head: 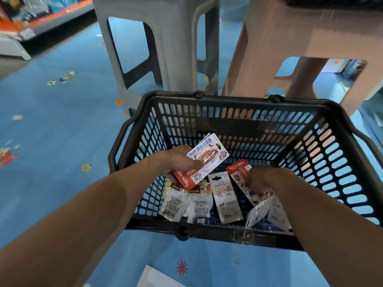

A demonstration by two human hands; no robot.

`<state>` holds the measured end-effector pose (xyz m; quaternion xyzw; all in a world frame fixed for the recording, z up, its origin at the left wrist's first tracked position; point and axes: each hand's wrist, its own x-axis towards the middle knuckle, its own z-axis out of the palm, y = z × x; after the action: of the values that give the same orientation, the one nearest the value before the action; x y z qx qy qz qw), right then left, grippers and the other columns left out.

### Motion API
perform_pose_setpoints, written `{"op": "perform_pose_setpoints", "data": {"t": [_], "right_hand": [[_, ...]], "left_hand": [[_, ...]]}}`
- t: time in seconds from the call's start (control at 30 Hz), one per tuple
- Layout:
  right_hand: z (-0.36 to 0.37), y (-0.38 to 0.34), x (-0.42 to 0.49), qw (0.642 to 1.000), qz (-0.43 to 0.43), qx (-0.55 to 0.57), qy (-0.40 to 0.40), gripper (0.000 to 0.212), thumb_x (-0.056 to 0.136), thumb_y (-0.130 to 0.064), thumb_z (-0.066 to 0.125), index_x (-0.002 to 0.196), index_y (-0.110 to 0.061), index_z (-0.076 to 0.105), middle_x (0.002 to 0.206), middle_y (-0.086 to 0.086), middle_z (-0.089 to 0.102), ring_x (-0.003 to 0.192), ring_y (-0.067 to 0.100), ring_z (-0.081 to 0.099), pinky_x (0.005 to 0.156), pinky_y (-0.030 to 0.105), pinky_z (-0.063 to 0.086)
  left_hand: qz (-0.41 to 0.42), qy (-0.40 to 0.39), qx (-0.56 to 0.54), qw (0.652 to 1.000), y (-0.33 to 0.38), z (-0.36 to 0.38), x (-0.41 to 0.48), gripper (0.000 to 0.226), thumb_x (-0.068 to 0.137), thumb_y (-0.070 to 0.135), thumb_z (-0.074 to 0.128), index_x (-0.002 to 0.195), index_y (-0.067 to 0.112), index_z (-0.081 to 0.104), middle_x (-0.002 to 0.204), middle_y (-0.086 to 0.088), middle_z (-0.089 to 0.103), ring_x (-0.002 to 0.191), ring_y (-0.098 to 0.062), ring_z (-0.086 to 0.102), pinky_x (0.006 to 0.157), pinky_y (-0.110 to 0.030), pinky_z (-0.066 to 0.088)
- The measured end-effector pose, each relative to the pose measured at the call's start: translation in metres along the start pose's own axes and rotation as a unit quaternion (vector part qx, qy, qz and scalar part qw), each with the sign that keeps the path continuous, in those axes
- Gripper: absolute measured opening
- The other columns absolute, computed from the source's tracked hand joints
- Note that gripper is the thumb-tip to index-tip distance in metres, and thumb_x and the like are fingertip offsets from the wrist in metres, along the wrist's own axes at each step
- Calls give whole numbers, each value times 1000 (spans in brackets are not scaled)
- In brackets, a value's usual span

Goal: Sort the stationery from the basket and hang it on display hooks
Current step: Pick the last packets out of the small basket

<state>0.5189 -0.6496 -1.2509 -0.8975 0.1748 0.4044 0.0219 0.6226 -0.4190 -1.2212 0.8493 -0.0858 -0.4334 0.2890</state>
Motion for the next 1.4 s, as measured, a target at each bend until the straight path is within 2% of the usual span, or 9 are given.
{"op": "perform_pose_setpoints", "data": {"t": [0.2, 0.37, 0.6, 0.77, 0.9, 1.1, 1.17, 1.23, 1.4], "right_hand": [[-7, 9, -1, 986, -69, 137, 59, 40, 92, -8, 68, 127, -26, 70, 142, -2, 56, 128, 22, 54, 107, 33, 46], [-19, 0, -10, 956, -130, 241, 102, 43, 86, 2, 71, 123, -19, 69, 113, -5, 63, 105, 16, 60, 87, 28, 53], [-34, 5, -36, 927, -164, 277, 191, 26, 84, -42, 79, 108, -38, 71, 119, -3, 66, 108, 20, 61, 96, 39, 51], [-46, -6, -64, 798, -183, 556, 146, 38, 87, -37, 78, 116, -18, 63, 115, 5, 70, 112, 26, 64, 86, 39, 49], [-54, -32, -83, 715, -184, 667, 101, 39, 90, -35, 75, 122, -17, 61, 109, 8, 76, 108, 30, 70, 87, 56, 58], [-63, -54, -99, 686, -211, 688, 111, 54, 92, -39, 74, 130, -8, 54, 108, 10, 77, 100, 27, 75, 80, 49, 63], [-65, -59, -101, 691, -201, 682, 127, 51, 92, -38, 74, 128, -7, 54, 106, 10, 77, 96, 25, 76, 76, 47, 63], [-64, -68, -102, 697, -198, 676, 133, 47, 92, -38, 74, 123, -7, 57, 106, 10, 77, 94, 25, 76, 80, 49, 63], [-57, -77, -99, 690, -227, 678, 116, 45, 95, -44, 68, 118, -5, 63, 106, 6, 78, 94, 21, 76, 82, 44, 63]], "left_hand": [[11, 6, 23, 1000, 6, -2, -10, 42, 98, 43, 68, 131, 25, 49, 110, -3, 71, 93, -19, 73, 63, -35, 58], [18, 8, 36, 999, 7, -3, -16, 40, 98, 47, 65, 128, 25, 50, 116, -3, 68, 101, -22, 70, 74, -38, 59], [41, 12, -17, 999, 9, -11, -32, 39, 97, 48, 67, 127, 26, 54, 114, -2, 70, 99, -21, 70, 68, -37, 58], [61, -23, -130, 989, 9, -20, -44, 67, 86, 55, 76, 140, 29, 46, 125, -5, 71, 111, -26, 69, 78, -45, 62], [91, -41, -229, 968, 18, -16, -55, 53, 92, 48, 72, 135, 30, 47, 109, -6, 79, 107, -28, 73, 89, -54, 57], [123, -61, -316, 939, 24, -12, -71, 41, 101, 56, 54, 133, 31, 48, 116, -11, 76, 108, -33, 72, 83, -64, 59], [101, -89, -340, 931, 23, -14, -75, 63, 97, 72, 42, 134, 23, 55, 118, -14, 75, 111, -32, 71, 84, -56, 60], [118, -109, -322, 933, 22, -16, -77, 79, 82, 80, 56, 137, 22, 55, 121, -15, 74, 112, -32, 72, 87, -54, 59], [161, -6, -307, 938, 12, -16, -68, 83, 68, 7, 91, 133, 24, 43, 119, -13, 72, 105, -34, 73, 96, -60, 56]]}}
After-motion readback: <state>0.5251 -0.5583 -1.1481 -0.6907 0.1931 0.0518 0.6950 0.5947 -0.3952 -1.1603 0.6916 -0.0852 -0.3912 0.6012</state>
